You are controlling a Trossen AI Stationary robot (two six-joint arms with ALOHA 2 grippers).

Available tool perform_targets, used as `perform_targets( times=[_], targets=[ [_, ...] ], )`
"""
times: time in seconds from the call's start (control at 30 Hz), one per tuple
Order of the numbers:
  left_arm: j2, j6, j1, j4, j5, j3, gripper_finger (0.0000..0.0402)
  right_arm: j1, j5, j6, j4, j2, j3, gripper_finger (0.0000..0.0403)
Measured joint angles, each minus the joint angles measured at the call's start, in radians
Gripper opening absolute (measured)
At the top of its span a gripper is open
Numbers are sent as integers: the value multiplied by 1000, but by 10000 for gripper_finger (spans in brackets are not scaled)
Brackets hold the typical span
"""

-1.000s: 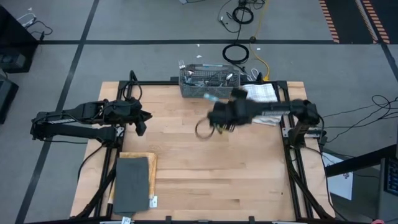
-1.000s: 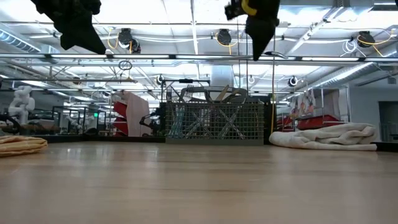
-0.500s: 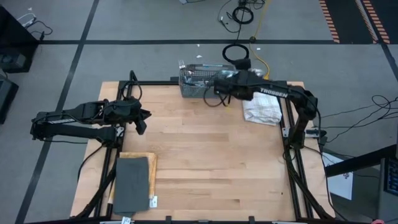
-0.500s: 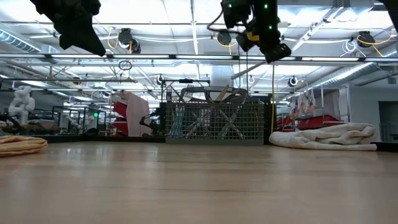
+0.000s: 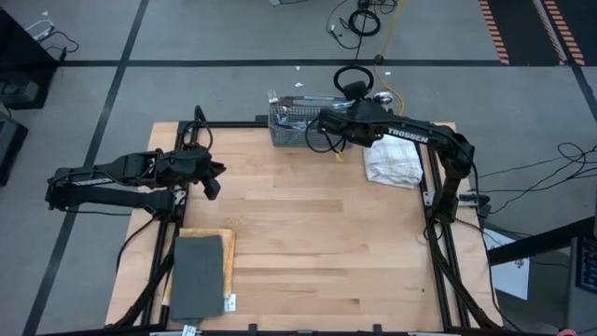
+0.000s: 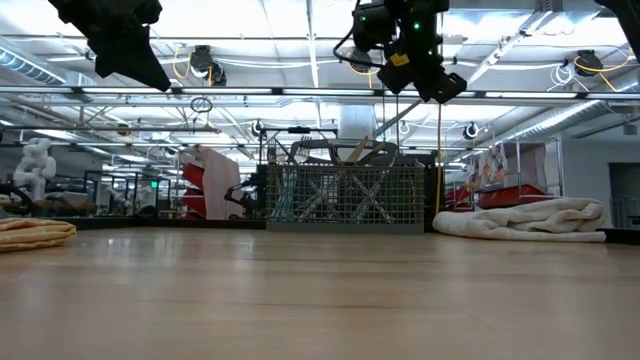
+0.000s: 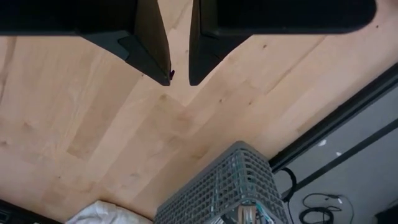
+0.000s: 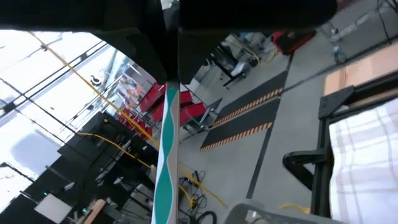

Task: Sort silverware
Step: Put the spoon into the silverware basket

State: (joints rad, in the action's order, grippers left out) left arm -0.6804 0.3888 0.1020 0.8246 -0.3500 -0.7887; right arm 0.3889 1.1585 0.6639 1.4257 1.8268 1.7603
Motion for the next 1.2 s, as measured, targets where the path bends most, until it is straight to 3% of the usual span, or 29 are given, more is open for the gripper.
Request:
perform_targets(
  times=[0.87, 1.0, 1.2],
  targets=[
    [0, -11, 0, 43, 0, 0, 63, -31, -7, 78, -5, 235, 0, 4],
    [0, -24, 0, 48, 0, 0, 63, -37, -12, 77, -18, 229, 0, 41],
    [0, -30, 0, 48, 0, 0, 63, -36, -11, 50, 12, 228, 0, 134]
  ],
)
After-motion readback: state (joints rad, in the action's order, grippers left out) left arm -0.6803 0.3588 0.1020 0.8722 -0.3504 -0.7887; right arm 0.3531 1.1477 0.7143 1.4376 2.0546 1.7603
